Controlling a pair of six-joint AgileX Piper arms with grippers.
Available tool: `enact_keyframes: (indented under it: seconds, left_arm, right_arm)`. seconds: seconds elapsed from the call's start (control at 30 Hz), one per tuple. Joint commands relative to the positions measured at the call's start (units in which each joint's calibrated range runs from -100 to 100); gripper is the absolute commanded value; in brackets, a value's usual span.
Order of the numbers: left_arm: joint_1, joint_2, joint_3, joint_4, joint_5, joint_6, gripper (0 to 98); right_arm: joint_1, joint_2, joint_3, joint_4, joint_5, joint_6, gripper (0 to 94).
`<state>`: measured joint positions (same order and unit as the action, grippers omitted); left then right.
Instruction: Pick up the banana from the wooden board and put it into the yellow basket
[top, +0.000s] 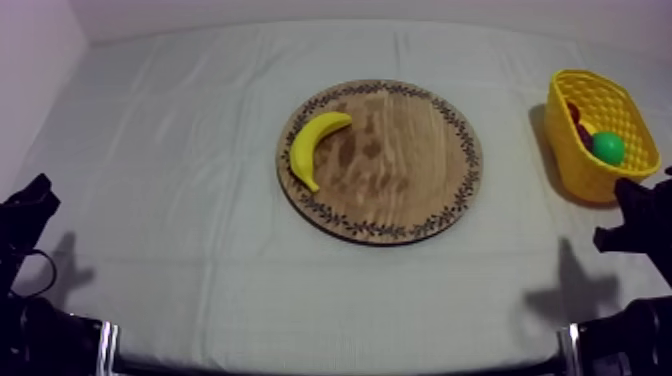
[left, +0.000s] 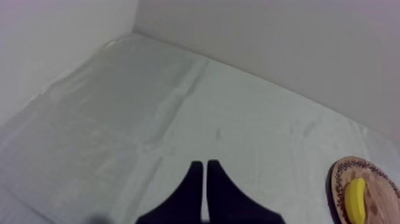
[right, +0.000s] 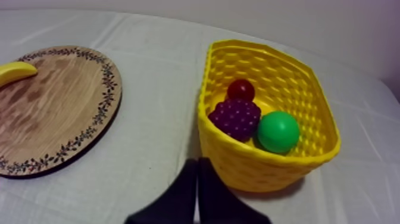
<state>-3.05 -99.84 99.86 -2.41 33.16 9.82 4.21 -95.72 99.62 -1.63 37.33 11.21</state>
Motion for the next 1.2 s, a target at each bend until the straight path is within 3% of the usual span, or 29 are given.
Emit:
enact_keyframes:
  seconds: [0.0, 0.37, 0.57, 0.8, 1.03, 1.17]
  left_arm:
    - [-0.02, 0.02, 0.03, -0.01, -0.01, 0.02, 0.1]
    - [-0.02, 0.02, 0.03, -0.01, -0.01, 0.02, 0.1]
    - [-0.02, 0.02, 0.03, -0.01, -0.01, 0.02, 0.1]
    - [-0.02, 0.02, 0.03, -0.01, -0.01, 0.02, 0.1]
    - [-0.02, 0.02, 0.03, -0.01, -0.01, 0.02, 0.1]
    - [-0.02, 0.02, 0.03, -0.01, -0.01, 0.02, 0.1]
  right_arm:
    - [0.0, -0.04, 0.04, 0.0, -0.07, -0.01, 0.4]
    - [-0.95, -0.04, 0.04, 0.03, -0.07, 0.18, 0.4]
    - [-6.96, 0.01, -0.03, 0.42, 1.52, -1.57, 0.3]
    - [-14.75, -0.03, -0.07, 0.52, 1.95, 2.26, 0.3]
    - [-18.53, 0.22, -0.77, 0.58, 2.78, 1.68, 0.5]
    - [-20.6, 4.55, -1.99, 3.09, 2.41, -0.55, 0.6]
